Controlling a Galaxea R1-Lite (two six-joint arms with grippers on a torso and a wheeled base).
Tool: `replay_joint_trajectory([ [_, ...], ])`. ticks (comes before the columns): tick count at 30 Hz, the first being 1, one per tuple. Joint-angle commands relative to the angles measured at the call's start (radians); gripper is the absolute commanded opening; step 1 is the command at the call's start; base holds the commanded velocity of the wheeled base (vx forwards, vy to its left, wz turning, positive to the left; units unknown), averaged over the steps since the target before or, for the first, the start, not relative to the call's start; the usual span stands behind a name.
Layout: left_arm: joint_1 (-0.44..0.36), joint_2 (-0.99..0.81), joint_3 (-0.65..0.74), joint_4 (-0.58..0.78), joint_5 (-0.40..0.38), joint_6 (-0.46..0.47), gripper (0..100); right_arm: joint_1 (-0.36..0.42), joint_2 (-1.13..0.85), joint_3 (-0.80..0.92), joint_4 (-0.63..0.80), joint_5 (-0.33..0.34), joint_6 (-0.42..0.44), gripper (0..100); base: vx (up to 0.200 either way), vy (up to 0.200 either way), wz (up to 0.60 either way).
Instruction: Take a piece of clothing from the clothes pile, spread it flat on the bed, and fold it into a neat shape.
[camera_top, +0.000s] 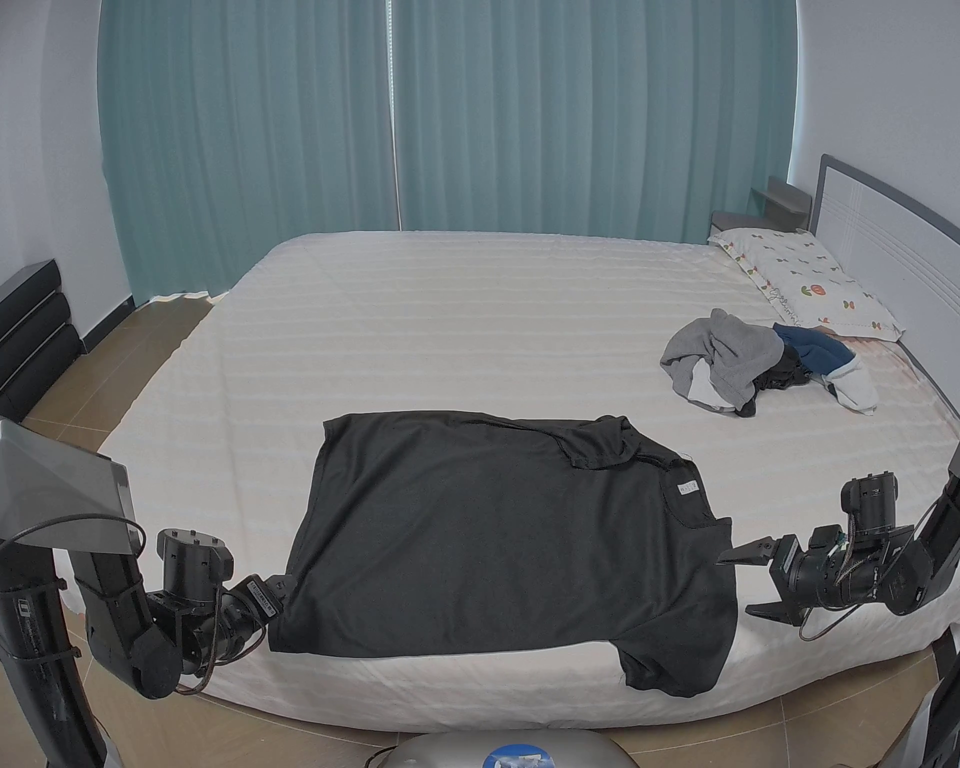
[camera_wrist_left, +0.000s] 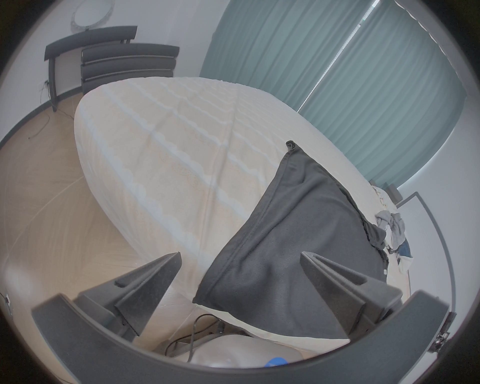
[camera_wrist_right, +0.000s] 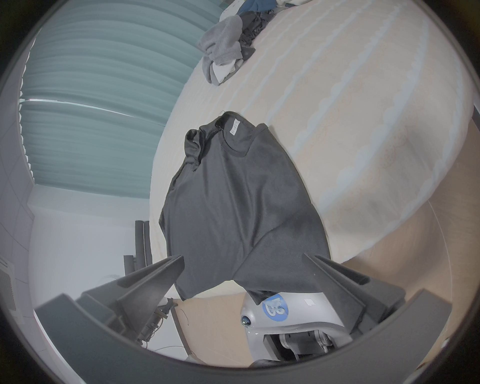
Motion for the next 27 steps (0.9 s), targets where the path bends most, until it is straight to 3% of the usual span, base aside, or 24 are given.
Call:
replay_joint_trajectory([
  [1,0.014,-0.013,-0.003,-0.001,-0.015,-0.007,100,0.0,-0.003,0.005,-0.019,-0.006,0.019,100,0.0,0.2,0.0],
  [7,0.026,-0.004,-0.018,-0.001,-0.018,-0.008,100,-0.009,-0.01,0.005,-0.048,-0.01,0.039,100,0.0,0.2,0.0],
  [16,0.02,-0.023,-0.007,-0.001,-0.044,-0.01,100,0.0,-0.004,0.001,-0.053,-0.039,0.039,100,0.0,0.0,0.0],
  [19,0.017,-0.031,-0.021,-0.001,-0.05,-0.059,100,0.024,-0.006,-0.005,-0.054,-0.089,0.039,100,0.0,0.0,0.0],
  [27,-0.003,-0.028,-0.026,-0.001,-0.098,-0.082,100,0.104,0.013,-0.016,-0.137,-0.168,0.071,100,0.2,0.0,0.0],
])
